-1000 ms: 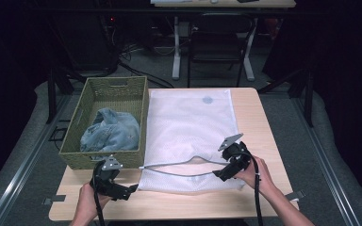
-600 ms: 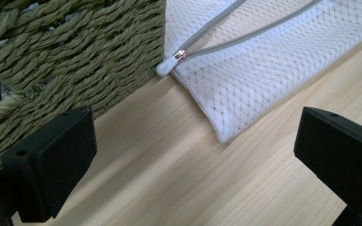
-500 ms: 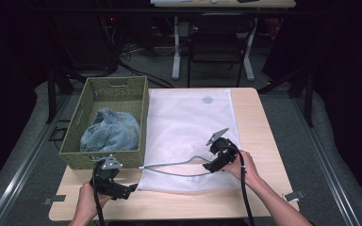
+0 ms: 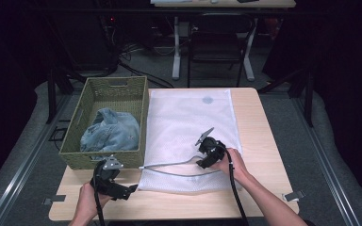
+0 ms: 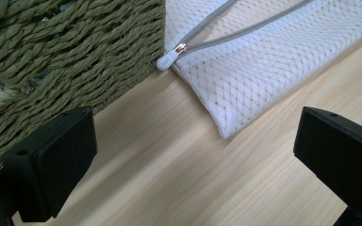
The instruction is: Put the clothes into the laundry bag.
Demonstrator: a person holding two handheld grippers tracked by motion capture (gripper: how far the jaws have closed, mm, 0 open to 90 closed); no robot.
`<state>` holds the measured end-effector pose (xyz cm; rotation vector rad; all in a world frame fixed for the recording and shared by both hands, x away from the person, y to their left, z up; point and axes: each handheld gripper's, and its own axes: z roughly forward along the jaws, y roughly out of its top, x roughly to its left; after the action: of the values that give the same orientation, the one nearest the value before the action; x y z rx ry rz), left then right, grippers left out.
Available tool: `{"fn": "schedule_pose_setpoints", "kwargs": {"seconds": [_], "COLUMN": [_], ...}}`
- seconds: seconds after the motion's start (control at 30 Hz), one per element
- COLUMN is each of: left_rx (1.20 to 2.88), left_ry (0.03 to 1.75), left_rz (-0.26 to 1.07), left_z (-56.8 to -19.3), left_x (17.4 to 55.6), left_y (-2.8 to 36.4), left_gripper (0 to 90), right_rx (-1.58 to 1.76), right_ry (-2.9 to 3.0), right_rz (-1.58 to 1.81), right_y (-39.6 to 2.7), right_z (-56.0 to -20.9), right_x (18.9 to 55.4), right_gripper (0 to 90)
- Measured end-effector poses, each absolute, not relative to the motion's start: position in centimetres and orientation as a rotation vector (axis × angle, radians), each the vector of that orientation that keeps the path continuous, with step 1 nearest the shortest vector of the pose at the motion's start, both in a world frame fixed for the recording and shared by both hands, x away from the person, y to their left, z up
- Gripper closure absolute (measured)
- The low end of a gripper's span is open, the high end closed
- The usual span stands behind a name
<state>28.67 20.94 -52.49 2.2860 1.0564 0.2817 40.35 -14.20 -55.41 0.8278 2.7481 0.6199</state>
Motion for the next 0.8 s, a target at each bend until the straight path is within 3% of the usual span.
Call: {"fn": "schedule_pose_setpoints", "kwargs": {"seconds": [0.27,0.33,0.8], "left_rx": [2.29,2.282,2.269], "left_ry": [1.047,1.032,0.896], "left_rz": [0.267,0.262,0.274], "left_z": [-52.3,-52.0,-47.5], "left_x": [28.5,28.4,27.3], "left_y": [20.9,21.0,20.9], "left_gripper": [0.2,0.2,0.1], "right_rx": [0.837,0.831,0.794], "right_ry": [2.736,2.721,2.7], "right_rz": [0.648,0.637,0.736], "right_y": [-13.9,-14.0,-14.3], "right_z": [-55.4,-55.3,-53.4], "right_x": [40.4,40.3,39.9], "right_gripper": [79.7,83.9,85.6]}}
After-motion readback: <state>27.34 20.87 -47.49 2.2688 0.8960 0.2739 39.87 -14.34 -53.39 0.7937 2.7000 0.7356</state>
